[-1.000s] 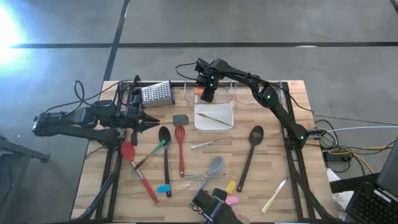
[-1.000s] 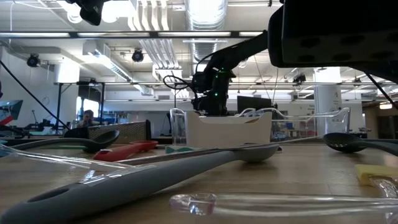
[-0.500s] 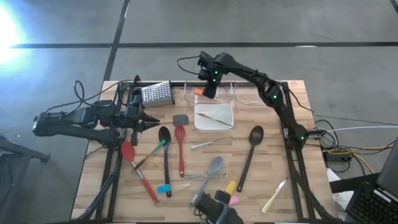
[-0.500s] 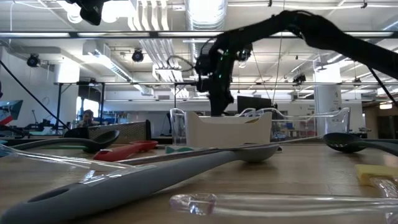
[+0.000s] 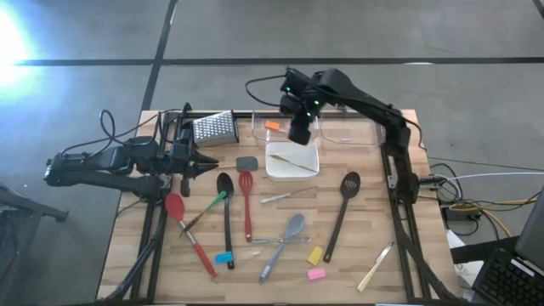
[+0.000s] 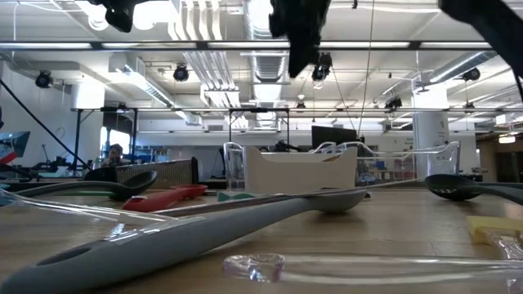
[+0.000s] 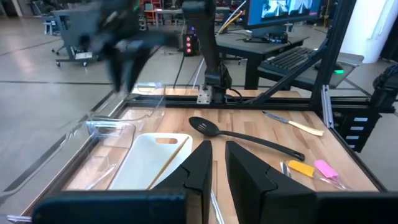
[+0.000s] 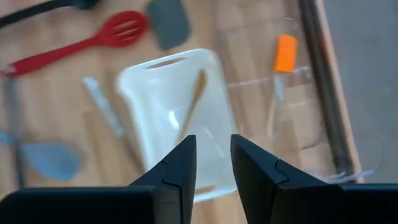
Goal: Pick & Place Kitchen Items
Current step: Put the black slotted spoon into the right transparent bin
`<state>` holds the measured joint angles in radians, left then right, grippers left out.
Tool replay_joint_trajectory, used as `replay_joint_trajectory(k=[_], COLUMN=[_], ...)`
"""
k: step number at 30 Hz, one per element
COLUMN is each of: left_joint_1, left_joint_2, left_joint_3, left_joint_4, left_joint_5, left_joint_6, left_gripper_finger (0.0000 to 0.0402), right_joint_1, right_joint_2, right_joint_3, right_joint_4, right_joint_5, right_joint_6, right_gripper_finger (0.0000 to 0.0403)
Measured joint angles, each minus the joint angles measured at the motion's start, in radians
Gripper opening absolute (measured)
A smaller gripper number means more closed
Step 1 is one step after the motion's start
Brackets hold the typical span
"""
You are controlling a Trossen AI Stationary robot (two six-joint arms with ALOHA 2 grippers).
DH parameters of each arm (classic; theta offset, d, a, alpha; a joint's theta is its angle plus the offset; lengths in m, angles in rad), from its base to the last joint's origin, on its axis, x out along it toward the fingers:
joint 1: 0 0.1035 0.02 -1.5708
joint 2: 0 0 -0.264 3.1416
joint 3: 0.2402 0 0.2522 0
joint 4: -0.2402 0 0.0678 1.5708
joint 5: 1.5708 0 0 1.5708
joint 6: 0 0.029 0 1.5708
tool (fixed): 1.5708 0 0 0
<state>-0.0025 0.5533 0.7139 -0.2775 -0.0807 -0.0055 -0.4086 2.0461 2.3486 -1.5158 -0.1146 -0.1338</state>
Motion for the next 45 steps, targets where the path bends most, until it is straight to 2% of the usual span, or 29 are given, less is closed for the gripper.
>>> replay_joint_trajectory(k=[9,14,17,23,27,34,40,45], left_joint_1=[0.0,0.0,0.0,0.0,0.0,0.0,0.0,0.0], left_joint_2=[0.001,0.001,0.001,0.001,0.001,0.001,0.001,0.001], left_joint_3=[0.0,0.0,0.0,0.0,0.0,0.0,0.0,0.0], left_joint_4=[0.016,0.015,0.016,0.015,0.015,0.015,0.015,0.015], left_joint_5=[0.0,0.0,0.0,0.001,0.001,0.001,0.001,0.001], left_joint_6=[-0.007,-0.018,-0.018,-0.021,-0.041,-0.046,-0.044,-0.038], left_gripper_finger=[0.0053,0.0053,0.0053,0.0053,0.0053,0.0053,0.0053,0.0053], right_joint_1=[0.203,0.347,0.436,0.587,0.663,0.789,0.847,0.843], right_joint_2=[-0.174,-0.275,-0.338,-0.454,-0.529,-0.652,-0.732,-0.768], right_joint_3=[-0.014,-0.102,-0.206,-0.477,-0.661,-0.962,-1.201,-1.368], right_joint_4=[-0.056,-0.055,-0.055,-0.057,-0.049,0.007,0.268,0.481], right_joint_5=[0.002,0.009,0.031,0.177,0.253,0.325,0.341,0.305], right_joint_6=[0.159,0.254,0.317,0.474,0.732,1.158,1.398,1.496], right_gripper_finger=[0.0076,0.0072,0.0074,0.007,0.0066,0.0074,0.0094,0.0124])
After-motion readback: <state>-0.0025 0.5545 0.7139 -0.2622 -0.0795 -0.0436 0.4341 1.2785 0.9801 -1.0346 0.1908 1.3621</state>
